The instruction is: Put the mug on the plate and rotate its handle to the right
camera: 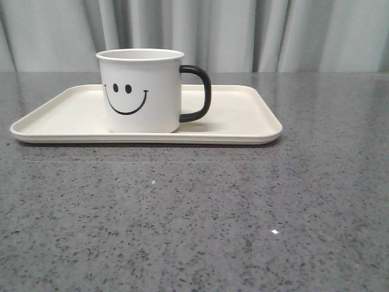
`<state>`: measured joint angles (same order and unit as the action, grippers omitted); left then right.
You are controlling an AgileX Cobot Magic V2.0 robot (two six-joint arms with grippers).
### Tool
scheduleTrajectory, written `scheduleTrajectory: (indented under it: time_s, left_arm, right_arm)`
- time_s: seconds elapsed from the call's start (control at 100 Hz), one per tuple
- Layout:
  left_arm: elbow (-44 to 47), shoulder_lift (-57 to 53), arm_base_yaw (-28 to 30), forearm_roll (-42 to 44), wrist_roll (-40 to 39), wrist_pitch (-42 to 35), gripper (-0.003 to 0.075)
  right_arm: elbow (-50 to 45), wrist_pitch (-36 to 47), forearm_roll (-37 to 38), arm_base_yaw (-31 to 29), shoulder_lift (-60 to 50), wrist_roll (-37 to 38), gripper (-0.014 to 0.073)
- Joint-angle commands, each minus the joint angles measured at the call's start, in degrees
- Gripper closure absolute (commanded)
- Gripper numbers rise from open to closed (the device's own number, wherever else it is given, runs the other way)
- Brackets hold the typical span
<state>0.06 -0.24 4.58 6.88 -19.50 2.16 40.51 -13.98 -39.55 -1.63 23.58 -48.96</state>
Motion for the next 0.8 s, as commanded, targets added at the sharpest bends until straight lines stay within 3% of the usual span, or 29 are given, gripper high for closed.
scheduleTrajectory:
  time_s: [0.0, 0.2, 0.49, 0.79]
  left_arm:
    - [0.6, -1.7, -0.4, -0.5, -0.5, -4.6, 0.074]
    - [0.6, -1.7, -0.4, -0.5, -0.5, -4.6, 0.074]
    - [0.6, -1.7, -0.4, -0.5, -0.5, -4.6, 0.074]
    - [0.6, -1.7, -0.4, -0.5, -0.5, -4.6, 0.074]
  right_arm:
    - [0.9, 4.1, -0.6, -0.4, -0.3, -0.1, 0.0655]
    - [-4.7, 6.2, -0.6, -0.4, -9.3, -0.6, 0.0655]
    - [-27.1, 6.7, -3.1, -0.3, -24.4, -0.6, 0.0655]
    - [-40.4, 17.9, -10.0, -0.3, -25.4, -0.6, 0.0655]
